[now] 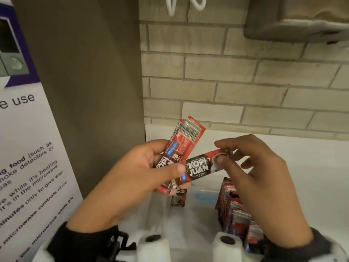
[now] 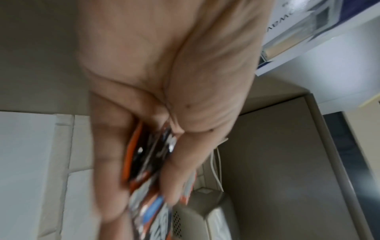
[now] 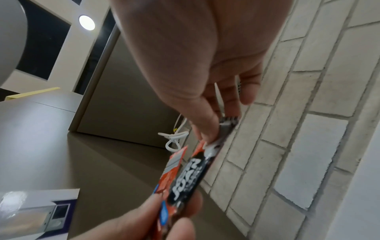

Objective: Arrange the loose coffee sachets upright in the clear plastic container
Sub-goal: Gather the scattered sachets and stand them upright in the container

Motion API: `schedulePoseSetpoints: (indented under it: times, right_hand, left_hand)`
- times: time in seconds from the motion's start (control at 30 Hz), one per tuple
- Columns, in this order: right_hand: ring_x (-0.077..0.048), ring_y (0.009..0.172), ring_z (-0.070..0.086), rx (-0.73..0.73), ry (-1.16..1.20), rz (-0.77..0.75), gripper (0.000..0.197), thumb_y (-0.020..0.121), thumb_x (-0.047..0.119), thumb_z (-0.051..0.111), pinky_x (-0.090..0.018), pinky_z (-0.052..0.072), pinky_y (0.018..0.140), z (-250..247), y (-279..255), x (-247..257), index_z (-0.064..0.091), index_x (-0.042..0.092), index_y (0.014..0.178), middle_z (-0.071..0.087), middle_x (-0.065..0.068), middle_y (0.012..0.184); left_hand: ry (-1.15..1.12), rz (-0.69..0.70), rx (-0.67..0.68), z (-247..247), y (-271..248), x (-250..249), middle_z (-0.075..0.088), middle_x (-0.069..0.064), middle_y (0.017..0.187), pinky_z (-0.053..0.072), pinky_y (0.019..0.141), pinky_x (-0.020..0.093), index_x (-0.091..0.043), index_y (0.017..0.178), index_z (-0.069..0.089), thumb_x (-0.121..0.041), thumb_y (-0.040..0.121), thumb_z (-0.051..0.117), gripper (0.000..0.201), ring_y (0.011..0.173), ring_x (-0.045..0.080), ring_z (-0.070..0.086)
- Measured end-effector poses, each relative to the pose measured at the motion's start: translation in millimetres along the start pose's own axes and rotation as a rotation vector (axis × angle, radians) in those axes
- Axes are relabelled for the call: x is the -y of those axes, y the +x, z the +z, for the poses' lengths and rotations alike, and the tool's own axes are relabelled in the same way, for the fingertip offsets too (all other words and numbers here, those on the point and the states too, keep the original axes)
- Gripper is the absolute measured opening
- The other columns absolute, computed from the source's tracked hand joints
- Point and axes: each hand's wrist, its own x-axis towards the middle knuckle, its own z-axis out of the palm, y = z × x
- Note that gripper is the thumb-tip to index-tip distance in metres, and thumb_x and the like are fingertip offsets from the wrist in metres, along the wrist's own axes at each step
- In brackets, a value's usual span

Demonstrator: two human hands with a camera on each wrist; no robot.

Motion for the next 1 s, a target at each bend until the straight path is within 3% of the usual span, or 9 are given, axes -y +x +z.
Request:
schedulePoseSetpoints:
  times: [0.1,0.2,0.27,0.33,0.5,0.63,0.73,0.9,1.0]
  right_hand:
    - [-0.001,0.066,0.058,0.028,0.099,0.134,0.015,0.075,0.014,0.073,-0.007,0.040,0.058,-7.4,-0.7,5.6,0.068,0.028,0.071,0.066,0.015,0.069]
    - [0.000,0.046,0.050,0.245,0.180,0.250,0.015,0.072,0.020,0.077,-0.007,0.035,0.046,-9.1,-1.2,13.6,0.067,0.023,0.062,0.063,0.010,0.055]
    - [0.000,0.047,0.049,0.341,0.154,0.272,0.010,0.071,0.029,0.076,-0.008,0.036,0.047,-8.5,-3.3,16.2,0.068,0.028,0.065,0.061,0.015,0.055]
    - [0.000,0.050,0.050,0.320,0.179,0.260,0.006,0.070,0.032,0.074,-0.009,0.037,0.050,-7.3,-3.7,18.2,0.068,0.033,0.071,0.061,0.020,0.061]
    - [-0.018,0.060,0.058,0.364,0.275,0.189,0.016,0.075,0.009,0.074,-0.030,0.050,0.061,4.9,-3.1,23.5,0.066,0.023,0.081,0.066,0.000,0.070]
    - [-0.017,0.059,0.059,0.298,0.159,0.174,0.030,0.079,0.006,0.069,-0.031,0.049,0.061,6.2,-2.1,15.8,0.059,0.032,0.091,0.062,0.000,0.069]
    - [-0.020,0.066,0.063,0.291,-0.006,0.185,0.020,0.082,0.009,0.065,-0.036,0.053,0.069,9.3,3.4,8.8,0.061,0.029,0.083,0.065,0.001,0.071]
    - [-0.019,0.076,0.065,0.400,-0.128,0.267,0.015,0.086,0.006,0.057,-0.030,0.053,0.078,33.0,11.1,2.9,0.071,0.011,0.083,0.060,0.006,0.067]
    - [-0.025,0.083,0.066,0.473,-0.189,0.319,0.015,0.083,0.002,0.058,-0.035,0.055,0.081,50.2,12.3,-3.3,0.065,0.013,0.075,0.063,-0.003,0.077]
  left_hand:
    - [-0.040,0.153,-0.259,7.3,4.7,-3.0,0.073,0.006,0.072,0.048,0.044,0.020,-0.021,0.085,0.068,-0.025,0.061,0.071,0.024,0.057,0.019,0.070]
    - [0.041,0.282,-0.427,6.9,7.7,-1.1,0.070,0.001,0.063,0.044,0.039,0.019,-0.027,0.078,0.071,-0.025,0.065,0.082,0.017,0.047,0.013,0.061]
    - [0.147,0.288,-0.417,5.8,5.6,-2.1,0.067,0.000,0.061,0.043,0.040,0.018,-0.032,0.079,0.070,-0.029,0.066,0.073,0.014,0.045,0.009,0.057]
    - [0.259,0.259,-0.331,6.4,3.3,-4.0,0.065,-0.002,0.059,0.043,0.042,0.017,-0.030,0.081,0.069,-0.029,0.066,0.073,0.016,0.044,0.006,0.054]
    - [0.387,0.260,-0.181,17.0,3.9,-1.8,0.067,-0.006,0.065,0.045,0.048,0.015,-0.024,0.087,0.070,-0.033,0.073,0.078,0.019,0.052,0.001,0.058]
    - [0.400,0.327,-0.373,9.1,4.2,-3.2,0.071,-0.009,0.074,0.048,0.049,0.017,-0.028,0.089,0.064,-0.022,0.084,0.066,0.008,0.057,0.004,0.064]
    - [0.225,0.379,-0.508,0.2,-1.3,-12.9,0.068,-0.008,0.069,0.047,0.049,0.019,-0.032,0.091,0.059,-0.026,0.092,0.056,0.007,0.051,0.006,0.058]
    - [0.066,0.403,-0.486,3.8,-9.3,-25.9,0.060,-0.010,0.061,0.045,0.047,0.018,-0.026,0.091,0.055,-0.026,0.097,0.049,0.008,0.049,0.005,0.053]
    - [0.021,0.411,-0.481,4.5,-12.2,-29.6,0.060,-0.010,0.061,0.046,0.048,0.019,-0.027,0.090,0.055,-0.026,0.097,0.050,0.009,0.049,0.006,0.053]
